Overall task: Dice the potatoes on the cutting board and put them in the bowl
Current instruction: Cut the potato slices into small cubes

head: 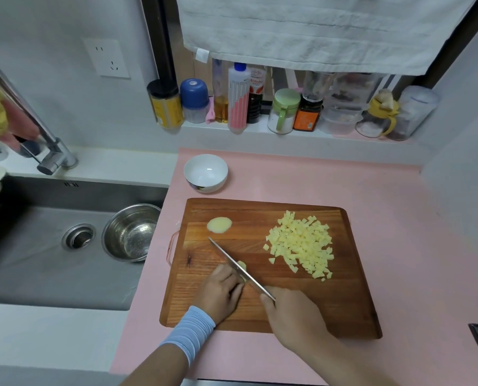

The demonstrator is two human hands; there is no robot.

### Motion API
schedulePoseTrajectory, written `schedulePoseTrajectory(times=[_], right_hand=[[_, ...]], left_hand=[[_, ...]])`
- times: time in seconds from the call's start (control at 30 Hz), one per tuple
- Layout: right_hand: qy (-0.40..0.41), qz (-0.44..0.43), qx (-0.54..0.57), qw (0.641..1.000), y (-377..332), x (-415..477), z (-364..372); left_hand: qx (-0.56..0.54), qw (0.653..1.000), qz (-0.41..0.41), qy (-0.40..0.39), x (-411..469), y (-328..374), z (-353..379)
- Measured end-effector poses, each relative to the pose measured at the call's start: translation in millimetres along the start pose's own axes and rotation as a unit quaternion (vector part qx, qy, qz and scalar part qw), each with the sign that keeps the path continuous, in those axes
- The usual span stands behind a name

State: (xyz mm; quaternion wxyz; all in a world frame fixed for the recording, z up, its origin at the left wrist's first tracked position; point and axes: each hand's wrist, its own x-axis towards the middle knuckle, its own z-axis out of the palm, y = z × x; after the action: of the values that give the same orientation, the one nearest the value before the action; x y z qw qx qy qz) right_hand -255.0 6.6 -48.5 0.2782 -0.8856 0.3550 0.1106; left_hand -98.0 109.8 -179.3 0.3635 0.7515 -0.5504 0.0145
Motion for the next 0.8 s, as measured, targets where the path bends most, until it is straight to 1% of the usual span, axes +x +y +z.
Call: schedulePoseTrajectory(times=[0.13,0.27,0.43,0.6,0.8], right_hand=[[-0.027,0.022,-0.001,0.999,1,2,-4],[-0.043,0.05,0.038,0.997,-3,13,4],[-0.043,0.051,0.056,0.996,-17,36,10],[-0.042,0.055,0.056,0.996,-16,37,7],[-0.038,0.053,0.056,0.996,-17,34,8]], left_hand=[[-0.005,1.0,-0.008,-0.004,0,-1,0],[-0.01,1.0,-0.013,-0.004,0,-1,-1],[-0.018,1.0,-0.014,-0.006,-1,-1,-1],[-0.029,0.999,-0.023,0.028,-10,-1,-4],[-0.011,1.0,-0.026,0.012,-13,-3,-3]])
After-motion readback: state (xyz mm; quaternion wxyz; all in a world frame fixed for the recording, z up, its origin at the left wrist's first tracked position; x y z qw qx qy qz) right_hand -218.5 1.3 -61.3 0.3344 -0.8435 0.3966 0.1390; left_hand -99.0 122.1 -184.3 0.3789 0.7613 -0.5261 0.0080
